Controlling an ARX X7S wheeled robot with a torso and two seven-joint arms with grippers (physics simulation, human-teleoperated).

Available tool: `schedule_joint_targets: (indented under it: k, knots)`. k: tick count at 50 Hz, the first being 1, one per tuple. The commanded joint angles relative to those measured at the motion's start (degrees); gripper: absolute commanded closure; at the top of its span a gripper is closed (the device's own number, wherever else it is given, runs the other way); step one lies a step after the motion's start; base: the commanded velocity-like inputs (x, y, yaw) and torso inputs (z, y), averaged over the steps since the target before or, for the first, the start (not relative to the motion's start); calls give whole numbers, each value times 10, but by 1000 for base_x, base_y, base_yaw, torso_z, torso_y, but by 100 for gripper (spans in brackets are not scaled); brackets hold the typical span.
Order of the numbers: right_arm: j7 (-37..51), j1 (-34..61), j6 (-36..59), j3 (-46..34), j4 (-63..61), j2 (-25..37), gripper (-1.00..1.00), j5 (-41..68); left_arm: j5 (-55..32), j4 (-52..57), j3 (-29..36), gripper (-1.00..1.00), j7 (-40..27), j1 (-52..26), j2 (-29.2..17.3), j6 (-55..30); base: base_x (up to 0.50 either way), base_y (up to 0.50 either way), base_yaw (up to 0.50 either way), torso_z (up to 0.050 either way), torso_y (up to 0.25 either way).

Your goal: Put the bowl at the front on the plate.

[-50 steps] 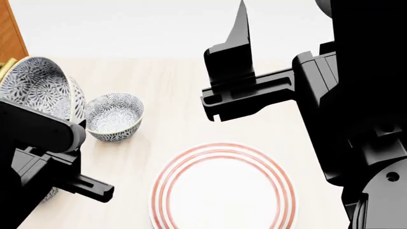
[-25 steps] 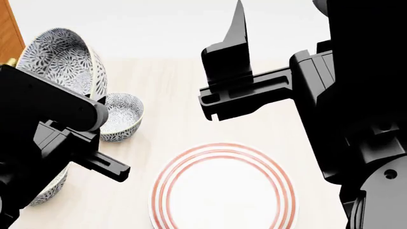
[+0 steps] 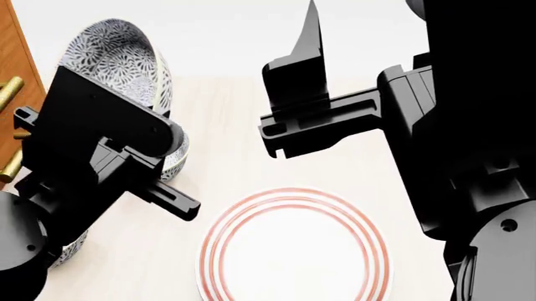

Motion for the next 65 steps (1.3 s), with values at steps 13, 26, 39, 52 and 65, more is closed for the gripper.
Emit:
schedule_joint_targets:
  k: [13, 26, 39, 52, 65]
  knots:
    - [-6, 10, -3, -6, 4, 0, -100, -2, 125, -87, 88, 100, 72, -41, 40, 50, 0, 0, 0, 0, 0]
    - [-7, 20, -2, -12, 9, 1, -100, 0, 168, -153, 119, 100, 87, -52, 68, 75, 0, 0, 0, 0, 1]
    - [5, 29, -2, -19, 6, 2, -100, 15, 223, -201, 161, 100, 91, -48, 87, 108, 0, 0, 0, 0, 1]
    - [8, 28, -6, -21, 3, 6, -100, 18, 258, -240, 188, 100, 88, -43, 103, 128, 0, 0, 0, 0, 1]
    - [11, 37, -6, -26, 2, 6, -100, 27, 270, -253, 205, 100, 83, -38, 126, 132, 0, 0, 0, 0, 0]
